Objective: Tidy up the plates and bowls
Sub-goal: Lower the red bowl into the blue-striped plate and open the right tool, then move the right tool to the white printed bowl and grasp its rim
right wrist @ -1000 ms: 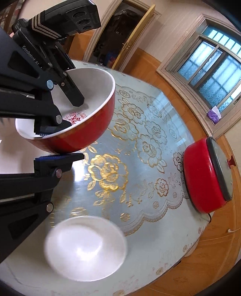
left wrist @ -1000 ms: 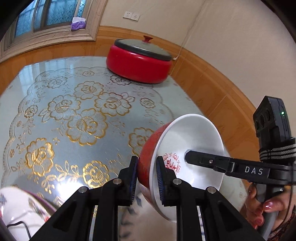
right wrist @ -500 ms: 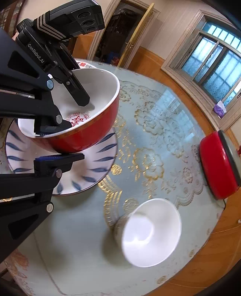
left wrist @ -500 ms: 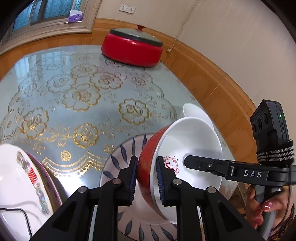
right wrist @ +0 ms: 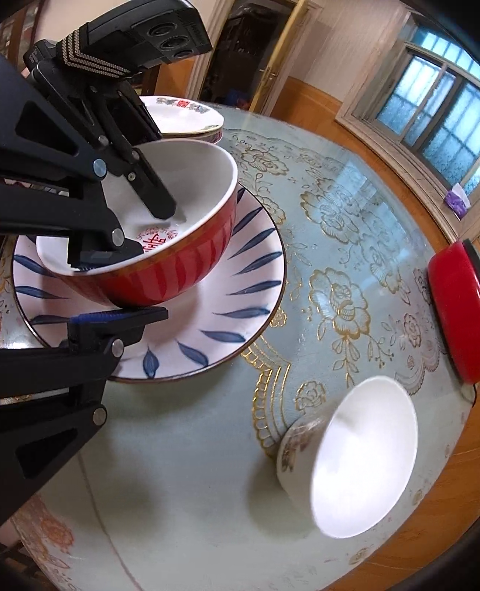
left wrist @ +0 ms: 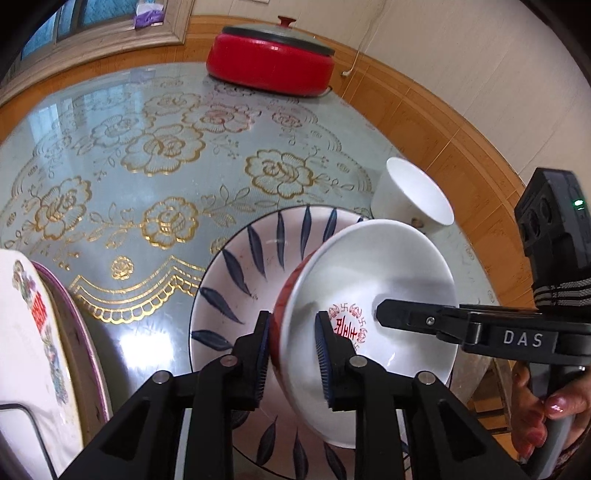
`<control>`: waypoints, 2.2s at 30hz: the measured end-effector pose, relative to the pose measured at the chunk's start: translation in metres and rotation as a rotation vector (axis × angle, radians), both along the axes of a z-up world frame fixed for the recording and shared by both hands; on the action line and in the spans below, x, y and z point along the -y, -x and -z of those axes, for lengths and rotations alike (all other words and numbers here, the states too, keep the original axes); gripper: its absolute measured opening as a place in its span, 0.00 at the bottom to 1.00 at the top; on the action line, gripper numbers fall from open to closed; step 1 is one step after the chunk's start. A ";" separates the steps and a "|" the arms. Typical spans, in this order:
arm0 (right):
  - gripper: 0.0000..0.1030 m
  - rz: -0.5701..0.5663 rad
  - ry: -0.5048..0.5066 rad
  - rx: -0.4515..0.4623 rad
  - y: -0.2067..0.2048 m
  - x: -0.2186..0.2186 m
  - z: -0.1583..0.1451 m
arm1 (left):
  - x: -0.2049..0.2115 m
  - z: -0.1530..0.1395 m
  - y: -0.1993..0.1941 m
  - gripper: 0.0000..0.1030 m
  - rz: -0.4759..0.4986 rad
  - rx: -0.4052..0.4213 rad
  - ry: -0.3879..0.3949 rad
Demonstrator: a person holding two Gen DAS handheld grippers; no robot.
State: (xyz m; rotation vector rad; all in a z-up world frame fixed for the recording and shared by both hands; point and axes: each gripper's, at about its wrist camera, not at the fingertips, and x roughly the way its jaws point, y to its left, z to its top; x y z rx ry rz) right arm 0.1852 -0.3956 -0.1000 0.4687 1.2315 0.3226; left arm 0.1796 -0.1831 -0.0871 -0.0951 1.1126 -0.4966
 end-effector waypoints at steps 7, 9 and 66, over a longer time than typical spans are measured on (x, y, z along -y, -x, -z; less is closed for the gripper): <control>0.17 -0.029 0.067 0.008 -0.004 -0.009 -0.002 | 0.002 0.000 0.001 0.34 0.022 0.031 -0.010; 0.17 -0.025 0.074 0.012 -0.004 -0.008 -0.003 | 0.002 -0.001 0.002 0.36 0.022 0.039 -0.014; 0.34 0.428 0.078 0.077 -0.041 0.156 -0.009 | -0.050 -0.022 0.073 0.92 -0.119 0.421 -0.077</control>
